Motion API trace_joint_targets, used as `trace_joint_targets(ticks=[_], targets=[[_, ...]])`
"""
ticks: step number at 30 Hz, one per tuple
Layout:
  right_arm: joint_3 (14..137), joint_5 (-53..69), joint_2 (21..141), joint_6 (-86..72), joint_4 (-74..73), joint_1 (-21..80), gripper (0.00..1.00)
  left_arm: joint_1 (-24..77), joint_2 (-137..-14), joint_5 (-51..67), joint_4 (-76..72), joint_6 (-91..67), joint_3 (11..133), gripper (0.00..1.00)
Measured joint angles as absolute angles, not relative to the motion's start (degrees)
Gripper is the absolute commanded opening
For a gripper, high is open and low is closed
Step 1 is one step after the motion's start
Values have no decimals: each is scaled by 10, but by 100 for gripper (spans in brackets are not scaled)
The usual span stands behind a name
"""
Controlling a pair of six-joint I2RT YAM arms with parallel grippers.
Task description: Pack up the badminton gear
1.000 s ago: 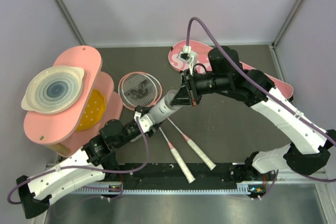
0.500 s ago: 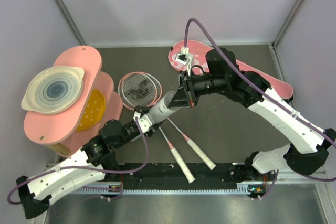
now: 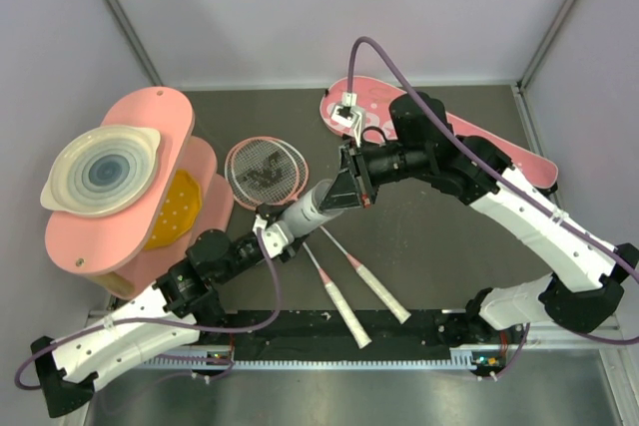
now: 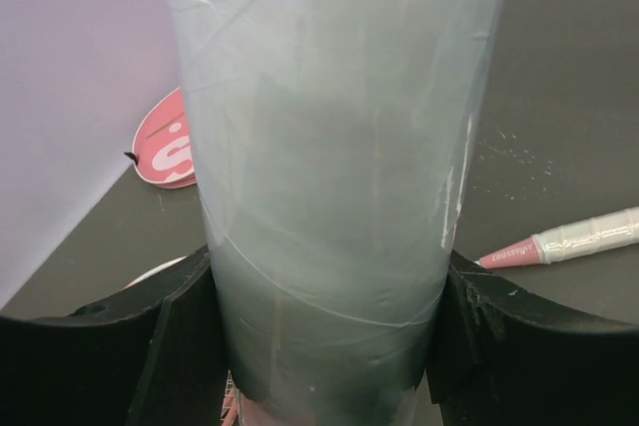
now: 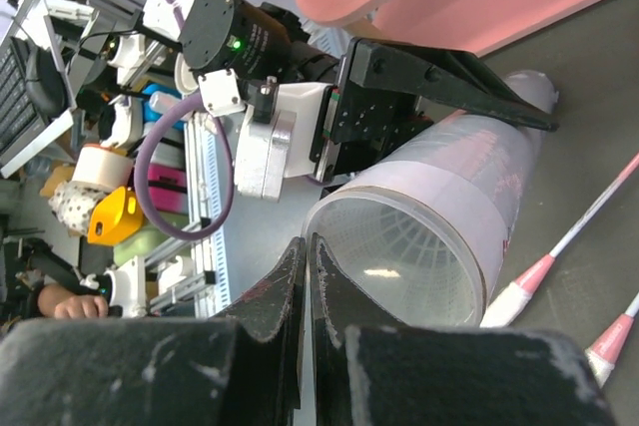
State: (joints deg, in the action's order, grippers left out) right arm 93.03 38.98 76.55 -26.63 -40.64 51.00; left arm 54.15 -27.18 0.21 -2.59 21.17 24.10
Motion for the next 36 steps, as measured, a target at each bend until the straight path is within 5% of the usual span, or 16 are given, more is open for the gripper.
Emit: trace_joint_targets(ticks=[25,36], targets=[[910,591,820,-296,-410,508,0,540,-194,102,-42,239,183,7],[827,671,815,-396,-260,507,0,540,-191,111,-37,243,182,7]])
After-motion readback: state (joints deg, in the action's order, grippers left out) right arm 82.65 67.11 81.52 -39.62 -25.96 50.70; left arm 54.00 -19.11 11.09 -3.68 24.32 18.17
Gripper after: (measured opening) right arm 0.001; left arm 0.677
